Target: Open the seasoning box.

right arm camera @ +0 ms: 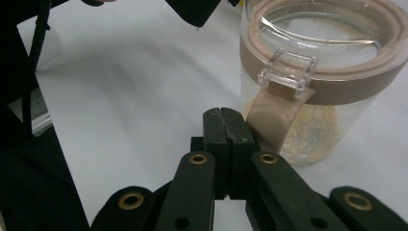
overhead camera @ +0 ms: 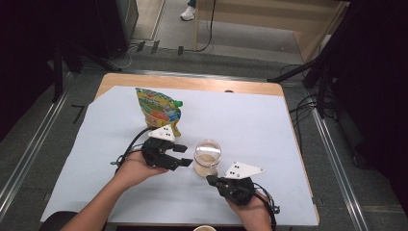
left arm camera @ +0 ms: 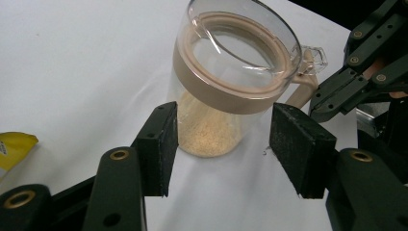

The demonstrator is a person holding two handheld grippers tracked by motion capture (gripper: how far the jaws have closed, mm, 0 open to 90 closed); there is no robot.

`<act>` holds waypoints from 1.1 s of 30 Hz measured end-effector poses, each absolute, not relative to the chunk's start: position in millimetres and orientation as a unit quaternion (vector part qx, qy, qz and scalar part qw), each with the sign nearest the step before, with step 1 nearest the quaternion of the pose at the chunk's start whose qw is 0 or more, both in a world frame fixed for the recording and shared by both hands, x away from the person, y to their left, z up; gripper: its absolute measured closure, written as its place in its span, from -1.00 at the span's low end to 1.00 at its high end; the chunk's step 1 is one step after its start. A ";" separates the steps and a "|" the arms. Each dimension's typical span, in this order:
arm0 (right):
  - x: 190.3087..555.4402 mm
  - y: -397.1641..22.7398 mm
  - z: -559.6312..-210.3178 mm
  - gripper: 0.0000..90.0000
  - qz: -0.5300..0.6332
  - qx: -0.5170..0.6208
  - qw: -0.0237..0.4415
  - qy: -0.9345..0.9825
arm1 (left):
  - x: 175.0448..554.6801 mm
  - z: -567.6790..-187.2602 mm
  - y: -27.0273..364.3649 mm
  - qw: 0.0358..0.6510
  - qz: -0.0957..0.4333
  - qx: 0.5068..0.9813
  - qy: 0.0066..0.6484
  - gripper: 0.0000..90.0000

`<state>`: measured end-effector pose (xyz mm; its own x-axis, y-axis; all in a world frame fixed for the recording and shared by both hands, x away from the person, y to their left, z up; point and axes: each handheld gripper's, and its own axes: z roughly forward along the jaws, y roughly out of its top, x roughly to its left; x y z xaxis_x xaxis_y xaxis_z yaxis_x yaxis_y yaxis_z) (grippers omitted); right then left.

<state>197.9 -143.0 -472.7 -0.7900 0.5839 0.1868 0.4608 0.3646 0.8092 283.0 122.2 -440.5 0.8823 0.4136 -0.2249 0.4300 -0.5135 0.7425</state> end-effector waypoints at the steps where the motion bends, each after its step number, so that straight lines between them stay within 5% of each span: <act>1: 199.1 -142.8 -473.4 1.00 0.466 0.317 0.065 0.823 | 283.5 -440.9 121.7 0.429 -0.011 0.871 0.240 -0.02; 33: 222.4 -186.3 -473.9 1.00 0.448 0.341 0.063 0.824 | 286.9 -441.0 108.2 0.420 -0.017 0.877 0.232 -0.11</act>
